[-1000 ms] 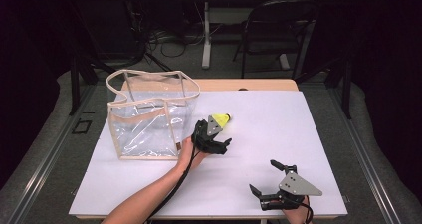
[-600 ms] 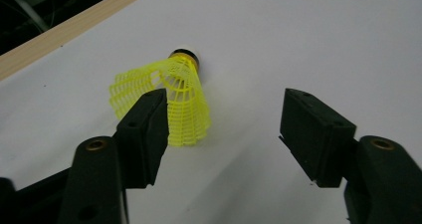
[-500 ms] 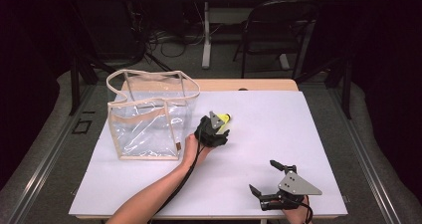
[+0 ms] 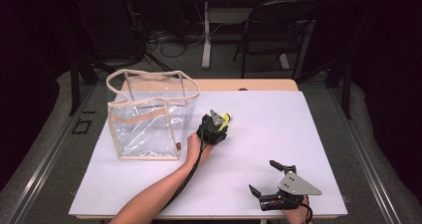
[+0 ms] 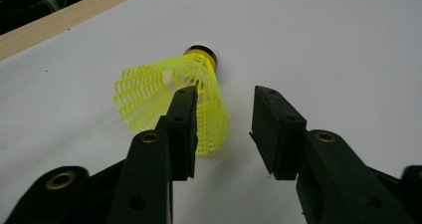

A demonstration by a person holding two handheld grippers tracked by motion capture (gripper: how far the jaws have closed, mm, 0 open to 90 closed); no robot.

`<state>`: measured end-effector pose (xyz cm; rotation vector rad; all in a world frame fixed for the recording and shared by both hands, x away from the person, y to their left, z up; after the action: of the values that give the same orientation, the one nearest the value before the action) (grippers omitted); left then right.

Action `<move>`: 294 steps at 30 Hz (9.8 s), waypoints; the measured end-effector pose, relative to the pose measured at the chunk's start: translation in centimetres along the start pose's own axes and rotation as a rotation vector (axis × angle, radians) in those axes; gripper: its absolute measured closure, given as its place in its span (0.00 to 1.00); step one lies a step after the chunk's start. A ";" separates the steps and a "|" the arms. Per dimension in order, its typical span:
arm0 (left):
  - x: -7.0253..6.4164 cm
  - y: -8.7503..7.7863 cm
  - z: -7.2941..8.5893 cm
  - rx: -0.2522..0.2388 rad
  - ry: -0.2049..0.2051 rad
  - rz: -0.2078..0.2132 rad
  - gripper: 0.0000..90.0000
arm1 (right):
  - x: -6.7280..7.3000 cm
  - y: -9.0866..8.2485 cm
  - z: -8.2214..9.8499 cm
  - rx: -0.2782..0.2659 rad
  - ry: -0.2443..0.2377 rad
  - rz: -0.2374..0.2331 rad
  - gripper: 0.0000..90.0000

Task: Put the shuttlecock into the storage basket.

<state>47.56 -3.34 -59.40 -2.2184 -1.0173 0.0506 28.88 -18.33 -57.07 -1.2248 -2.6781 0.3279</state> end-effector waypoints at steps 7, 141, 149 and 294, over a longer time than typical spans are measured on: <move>0.2 0.4 0.2 0.008 -0.025 0.006 0.77 | 0.1 0.0 0.0 0.004 -0.002 -0.003 0.00; 1.8 -5.7 -6.8 -0.232 0.038 -0.057 1.00 | 0.0 0.1 0.1 0.007 -0.002 0.006 0.01; 2.1 -6.2 -7.5 -0.245 0.043 -0.064 1.00 | 0.0 0.1 0.1 0.007 -0.005 0.006 0.01; 10.0 -13.8 -10.9 -0.345 0.074 -0.210 1.00 | 0.0 0.1 0.3 0.023 -0.008 0.012 0.02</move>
<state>48.78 3.59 -40.43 -2.3810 -1.2896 -0.3206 28.87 -18.27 -57.38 -1.2359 -2.6676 0.3647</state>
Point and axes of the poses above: each handheld gripper's, and its own axes: y roughly forward along the jaws, z roughly out of its underside, x roughly to its left, the point moved 8 cm from there along y, roughly forward along the jaws, and after that the axes turned 11 degrees about y, right-handed, at the moved point
